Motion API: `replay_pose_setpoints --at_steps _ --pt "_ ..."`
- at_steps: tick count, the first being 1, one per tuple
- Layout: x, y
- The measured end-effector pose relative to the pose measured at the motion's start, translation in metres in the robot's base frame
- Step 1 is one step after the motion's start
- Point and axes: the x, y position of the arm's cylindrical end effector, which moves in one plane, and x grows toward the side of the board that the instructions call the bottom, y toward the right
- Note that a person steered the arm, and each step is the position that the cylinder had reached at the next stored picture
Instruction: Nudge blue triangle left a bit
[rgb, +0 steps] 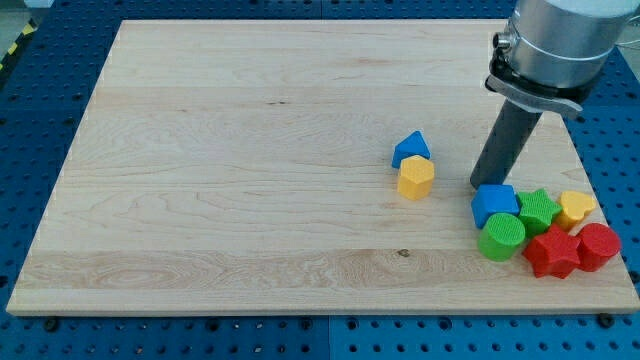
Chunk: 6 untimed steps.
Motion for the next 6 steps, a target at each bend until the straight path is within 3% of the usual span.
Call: replay_pose_setpoints --at_steps 2,3,6 --pt "-0.007 0.000" --pt "-0.049 -0.001" --pt "-0.079 -0.114"
